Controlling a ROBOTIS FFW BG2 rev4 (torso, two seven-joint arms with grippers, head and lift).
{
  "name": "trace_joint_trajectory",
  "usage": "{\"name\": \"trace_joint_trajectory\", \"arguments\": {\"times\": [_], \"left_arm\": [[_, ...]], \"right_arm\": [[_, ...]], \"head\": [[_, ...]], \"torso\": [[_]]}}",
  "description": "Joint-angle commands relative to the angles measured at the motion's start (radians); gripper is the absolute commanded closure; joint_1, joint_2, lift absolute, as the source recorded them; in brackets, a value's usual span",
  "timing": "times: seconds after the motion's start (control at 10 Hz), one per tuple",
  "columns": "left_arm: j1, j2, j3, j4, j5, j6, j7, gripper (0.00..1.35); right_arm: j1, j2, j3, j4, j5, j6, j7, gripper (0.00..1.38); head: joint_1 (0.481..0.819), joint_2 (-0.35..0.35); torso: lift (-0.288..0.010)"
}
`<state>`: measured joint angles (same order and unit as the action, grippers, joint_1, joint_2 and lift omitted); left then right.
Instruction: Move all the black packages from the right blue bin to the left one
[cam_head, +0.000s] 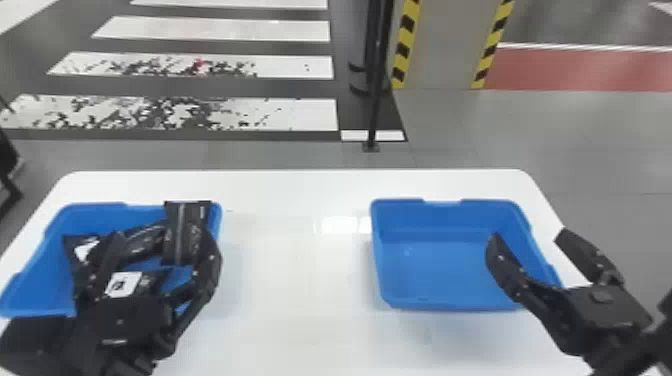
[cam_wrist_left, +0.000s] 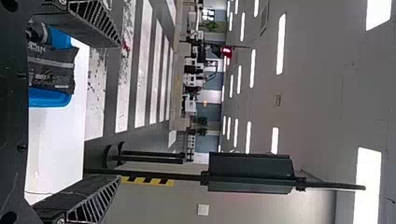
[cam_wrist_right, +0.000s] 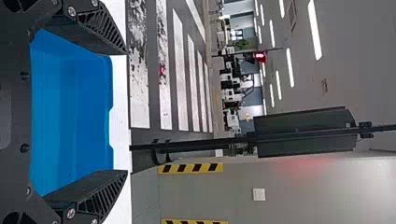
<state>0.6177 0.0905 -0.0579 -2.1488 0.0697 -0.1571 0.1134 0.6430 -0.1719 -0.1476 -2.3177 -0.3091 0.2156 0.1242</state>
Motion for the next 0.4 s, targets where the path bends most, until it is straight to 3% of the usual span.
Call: {"name": "trace_joint_trajectory", "arguments": {"times": [0.0,0.3], "left_arm": [[-0.002,0.0,0.0,0.0,0.0,0.0,0.0,0.03],[-0.002,0.0,-0.002,0.0,0.0,0.0,0.0,0.04]], "right_arm": [[0.0,0.0,0.0,0.002,0.0,-0.005,0.0,0.13],[0.0,-0.001,0.0,0.002,0.0,-0.007,0.0,0.13]], "head": [[0.695,-0.043],[0.695,-0.044]], "torso": [[-0.132],[-0.132]]}}
